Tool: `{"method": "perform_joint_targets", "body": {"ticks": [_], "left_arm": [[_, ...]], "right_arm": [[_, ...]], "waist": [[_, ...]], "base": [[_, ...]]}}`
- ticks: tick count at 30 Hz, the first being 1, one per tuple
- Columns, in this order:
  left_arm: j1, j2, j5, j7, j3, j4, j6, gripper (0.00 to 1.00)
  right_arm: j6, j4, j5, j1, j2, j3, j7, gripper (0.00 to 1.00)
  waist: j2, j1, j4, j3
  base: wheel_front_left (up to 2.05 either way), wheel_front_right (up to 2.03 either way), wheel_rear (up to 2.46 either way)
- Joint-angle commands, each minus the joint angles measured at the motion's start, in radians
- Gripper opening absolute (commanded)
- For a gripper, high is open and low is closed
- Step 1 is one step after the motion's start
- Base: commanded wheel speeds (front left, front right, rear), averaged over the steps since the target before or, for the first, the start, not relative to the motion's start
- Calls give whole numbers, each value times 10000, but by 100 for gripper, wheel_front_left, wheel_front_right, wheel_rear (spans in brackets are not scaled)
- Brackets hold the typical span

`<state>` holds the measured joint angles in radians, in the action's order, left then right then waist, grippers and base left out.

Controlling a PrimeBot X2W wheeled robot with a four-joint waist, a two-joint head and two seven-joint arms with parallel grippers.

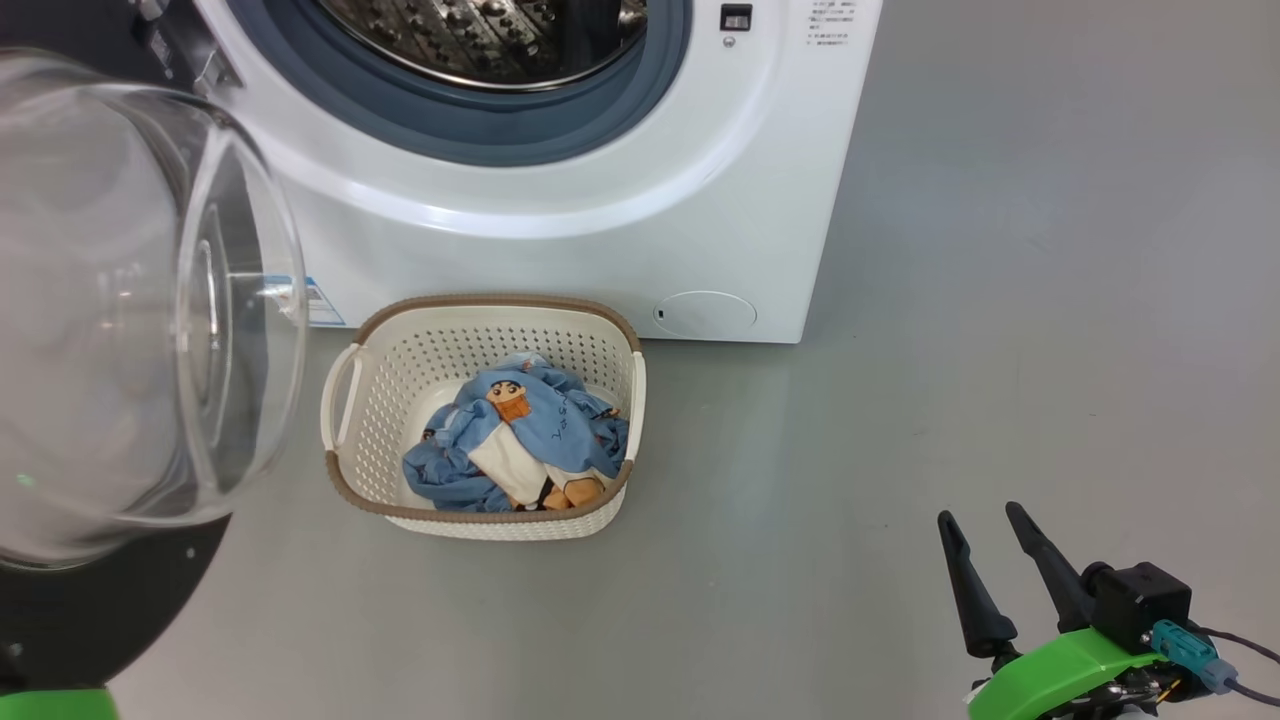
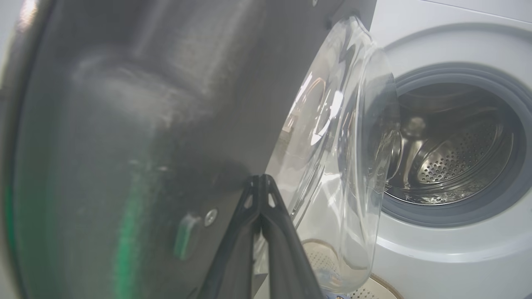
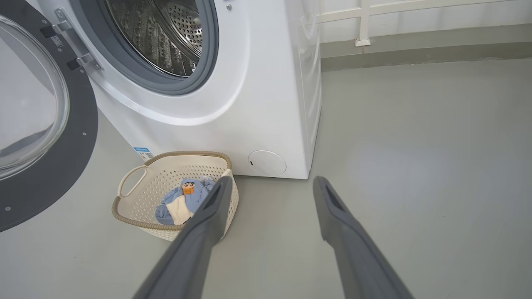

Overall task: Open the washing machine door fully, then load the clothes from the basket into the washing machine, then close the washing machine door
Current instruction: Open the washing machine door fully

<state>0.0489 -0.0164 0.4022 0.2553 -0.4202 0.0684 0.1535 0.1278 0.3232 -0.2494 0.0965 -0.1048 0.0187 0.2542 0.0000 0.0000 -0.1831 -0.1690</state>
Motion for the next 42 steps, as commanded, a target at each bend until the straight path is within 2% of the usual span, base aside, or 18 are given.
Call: {"method": "perform_joint_targets", "body": {"ticks": [1,9,16,26,36,42], "left_arm": [[313,-338,74,65,-525,-188,23,0],[959,-338,189,65,-1611,381,-302,0],[1875,-353,-213,65,-2693,1385,-855,0],[3354,-727,-870,65,-4476,2585,-1519,0],[4234,-1182,-1713,65,-5399,3398,-1920,0],[4476,-1224,-2089,65,-5639,3528,-2146,0]], "right_arm": [[29,-206,-122,187,-102,258,76,100],[29,-222,-125,230,-191,259,76,100],[29,-237,-109,358,-350,323,76,100],[29,-289,-112,509,-539,383,76,100],[29,-312,-123,571,-661,355,76,100],[29,-253,-140,618,-642,374,76,100]], "waist": [[0,0,20,-13],[0,0,55,-139],[0,0,116,-369],[0,0,330,-776],[0,0,398,-963],[0,0,357,-932]], "base": [[0,0,0],[0,0,0],[0,0,0],[0,0,0],[0,0,0],[0,0,0]]}}
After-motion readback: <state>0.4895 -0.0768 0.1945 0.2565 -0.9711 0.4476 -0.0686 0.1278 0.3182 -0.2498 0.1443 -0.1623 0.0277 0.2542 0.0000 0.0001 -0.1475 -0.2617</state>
